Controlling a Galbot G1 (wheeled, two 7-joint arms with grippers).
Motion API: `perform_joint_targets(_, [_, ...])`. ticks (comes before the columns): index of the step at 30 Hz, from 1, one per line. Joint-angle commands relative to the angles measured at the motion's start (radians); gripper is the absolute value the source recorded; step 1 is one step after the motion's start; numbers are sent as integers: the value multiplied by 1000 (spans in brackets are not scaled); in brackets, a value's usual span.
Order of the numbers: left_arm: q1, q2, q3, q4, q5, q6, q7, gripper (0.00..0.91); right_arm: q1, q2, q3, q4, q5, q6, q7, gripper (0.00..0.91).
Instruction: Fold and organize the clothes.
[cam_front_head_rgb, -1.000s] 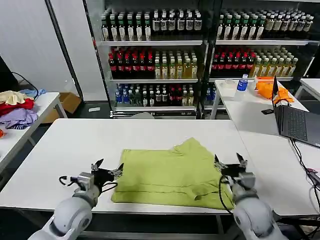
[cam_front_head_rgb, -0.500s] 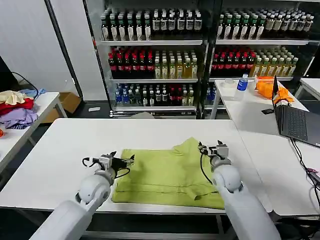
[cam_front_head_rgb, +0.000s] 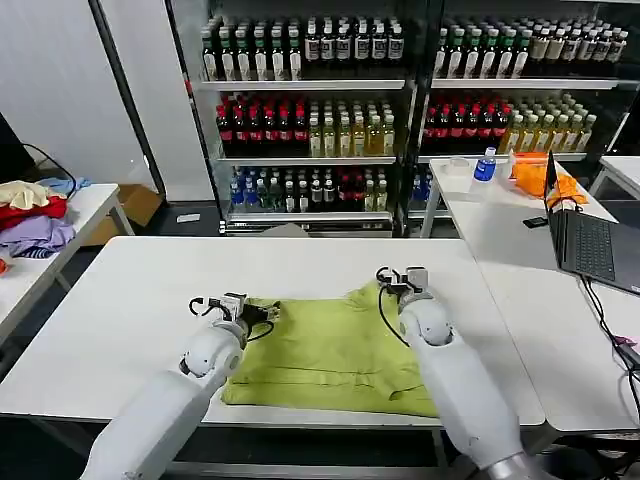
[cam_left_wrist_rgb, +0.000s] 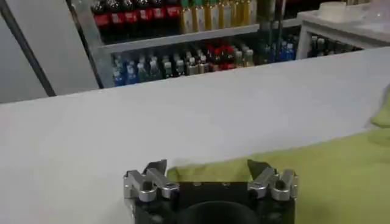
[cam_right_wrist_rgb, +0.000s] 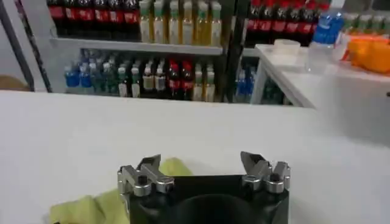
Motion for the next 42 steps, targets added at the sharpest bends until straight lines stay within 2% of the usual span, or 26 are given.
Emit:
perform_joint_targets(1, [-16, -2, 24, 53, -12, -2, 1, 20, 47, 32, -29, -96, 47, -10, 8, 0])
perform_joint_targets(8, [3, 10, 15, 37, -24, -7, 10, 20, 44, 31, -39, -101, 62, -10, 4, 0])
perform_joint_targets(20, [40, 33, -13, -23, -41, -33, 19, 20, 15, 13, -22, -11, 67, -7, 3, 0])
perform_joint_targets(31, [92, 108, -80, -194, -81, -49, 13, 20, -94, -61, 7, 259, 56, 15, 5, 0])
perform_joint_targets(42, [196, 180, -149, -371, -108, -47, 4, 20, -291, -150, 78, 567, 54, -5, 13, 0])
